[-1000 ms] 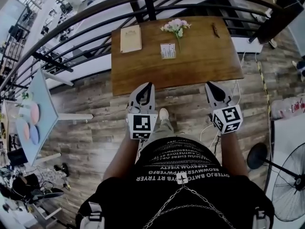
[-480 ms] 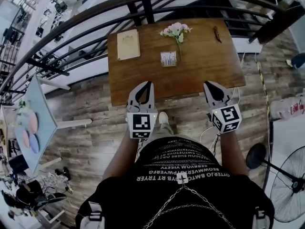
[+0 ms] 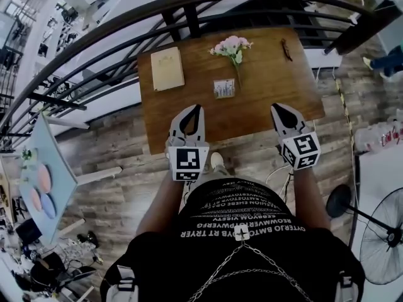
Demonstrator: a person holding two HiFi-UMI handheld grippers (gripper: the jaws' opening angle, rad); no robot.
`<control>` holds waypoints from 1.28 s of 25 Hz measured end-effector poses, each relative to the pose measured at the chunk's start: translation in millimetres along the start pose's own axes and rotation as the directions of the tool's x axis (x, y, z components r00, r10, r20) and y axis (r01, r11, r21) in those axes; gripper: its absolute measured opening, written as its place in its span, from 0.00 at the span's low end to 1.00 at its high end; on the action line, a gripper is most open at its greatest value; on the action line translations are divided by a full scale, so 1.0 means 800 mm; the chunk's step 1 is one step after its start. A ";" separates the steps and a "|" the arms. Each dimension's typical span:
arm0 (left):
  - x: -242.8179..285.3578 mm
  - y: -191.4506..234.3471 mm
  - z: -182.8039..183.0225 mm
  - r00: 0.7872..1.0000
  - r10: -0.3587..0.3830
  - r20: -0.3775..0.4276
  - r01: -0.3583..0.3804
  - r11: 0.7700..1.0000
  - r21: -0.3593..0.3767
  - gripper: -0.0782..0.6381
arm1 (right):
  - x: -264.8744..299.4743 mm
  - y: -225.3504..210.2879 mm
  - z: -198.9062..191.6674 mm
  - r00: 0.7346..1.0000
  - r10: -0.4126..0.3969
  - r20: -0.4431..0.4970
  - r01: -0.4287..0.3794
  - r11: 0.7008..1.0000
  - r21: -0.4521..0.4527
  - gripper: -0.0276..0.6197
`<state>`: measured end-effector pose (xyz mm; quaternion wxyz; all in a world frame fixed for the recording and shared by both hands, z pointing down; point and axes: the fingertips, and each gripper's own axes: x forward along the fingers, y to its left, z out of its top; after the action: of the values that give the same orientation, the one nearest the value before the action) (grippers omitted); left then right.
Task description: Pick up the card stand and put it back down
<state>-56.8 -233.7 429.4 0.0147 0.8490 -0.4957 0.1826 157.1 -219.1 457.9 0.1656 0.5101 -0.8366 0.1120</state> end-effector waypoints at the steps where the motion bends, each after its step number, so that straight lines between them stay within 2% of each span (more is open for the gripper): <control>1: 0.004 0.007 0.001 1.000 -0.006 0.003 0.006 1.000 0.002 0.15 | 0.006 -0.001 0.002 1.000 -0.007 0.000 0.007 1.000 0.001 0.07; 7: 0.029 0.033 0.001 0.999 -0.044 0.015 0.044 0.999 0.020 0.15 | 0.040 -0.005 0.001 0.999 -0.040 -0.004 0.041 0.999 0.015 0.07; 14: 0.039 0.043 -0.002 0.998 -0.069 0.012 0.069 0.998 0.015 0.15 | 0.073 -0.004 -0.062 0.995 -0.008 -0.097 0.016 0.997 0.076 0.07; 17: 0.042 0.045 -0.006 0.998 -0.061 0.008 0.061 0.998 0.009 0.15 | 0.086 -0.003 -0.094 0.990 0.016 -0.137 -0.002 0.995 0.097 0.08; 19: 0.043 0.047 -0.006 0.998 -0.055 0.008 0.055 0.998 0.007 0.15 | 0.095 -0.001 -0.114 0.987 0.031 -0.160 -0.013 0.994 0.109 0.14; 22: 0.047 0.052 -0.011 0.999 -0.043 -0.005 0.043 0.999 0.000 0.15 | 0.113 0.000 -0.143 0.980 0.064 -0.191 -0.040 0.991 0.127 0.16; 32: 0.094 0.066 -0.009 0.999 -0.006 -0.040 0.005 1.000 -0.005 0.15 | 0.189 -0.012 -0.201 0.946 0.184 -0.265 -0.151 0.978 0.142 0.24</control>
<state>-70.1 -322.0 452.1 0.0275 0.8464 -0.4934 0.1984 127.9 -289.8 664.7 0.2398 0.4253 -0.8373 0.2459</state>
